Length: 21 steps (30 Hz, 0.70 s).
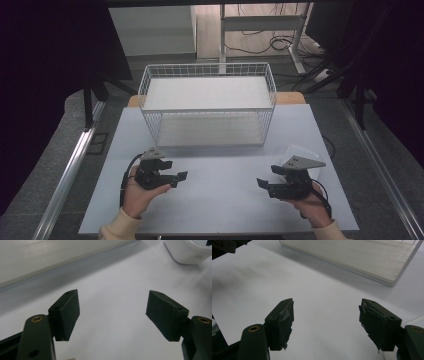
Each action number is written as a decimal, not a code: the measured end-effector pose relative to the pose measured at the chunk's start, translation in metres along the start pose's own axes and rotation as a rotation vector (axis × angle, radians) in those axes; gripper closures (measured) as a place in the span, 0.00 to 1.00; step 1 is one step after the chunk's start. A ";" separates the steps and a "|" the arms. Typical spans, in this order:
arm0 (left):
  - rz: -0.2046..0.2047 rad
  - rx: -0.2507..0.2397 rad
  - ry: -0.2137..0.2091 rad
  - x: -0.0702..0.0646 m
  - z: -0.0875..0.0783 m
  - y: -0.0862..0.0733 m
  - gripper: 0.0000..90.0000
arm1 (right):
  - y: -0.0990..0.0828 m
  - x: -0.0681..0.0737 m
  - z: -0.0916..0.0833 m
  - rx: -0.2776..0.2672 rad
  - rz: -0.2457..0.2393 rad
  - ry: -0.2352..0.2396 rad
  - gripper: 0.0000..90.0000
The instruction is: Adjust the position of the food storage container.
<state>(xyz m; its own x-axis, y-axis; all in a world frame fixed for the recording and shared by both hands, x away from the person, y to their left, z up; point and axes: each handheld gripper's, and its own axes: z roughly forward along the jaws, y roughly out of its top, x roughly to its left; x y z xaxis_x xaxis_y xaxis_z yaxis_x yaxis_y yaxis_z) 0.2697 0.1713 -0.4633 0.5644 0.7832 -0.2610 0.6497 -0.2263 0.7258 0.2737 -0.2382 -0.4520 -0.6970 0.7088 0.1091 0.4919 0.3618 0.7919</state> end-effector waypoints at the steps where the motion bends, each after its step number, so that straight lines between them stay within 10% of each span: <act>1: 0.001 0.000 0.003 0.000 -0.001 0.000 0.29 | 0.000 -0.001 0.000 -0.002 0.002 0.000 0.31; 21: 0.031 0.000 -0.013 -0.008 -0.006 -0.003 0.28 | 0.005 0.001 -0.004 -0.004 -0.001 -0.005 0.31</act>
<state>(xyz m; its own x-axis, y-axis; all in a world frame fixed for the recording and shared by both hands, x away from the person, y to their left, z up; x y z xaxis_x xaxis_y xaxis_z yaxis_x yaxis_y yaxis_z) 0.2606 0.1690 -0.4598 0.5910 0.7680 -0.2469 0.6315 -0.2501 0.7339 0.2734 -0.2387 -0.4455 -0.6946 0.7116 0.1054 0.4891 0.3597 0.7946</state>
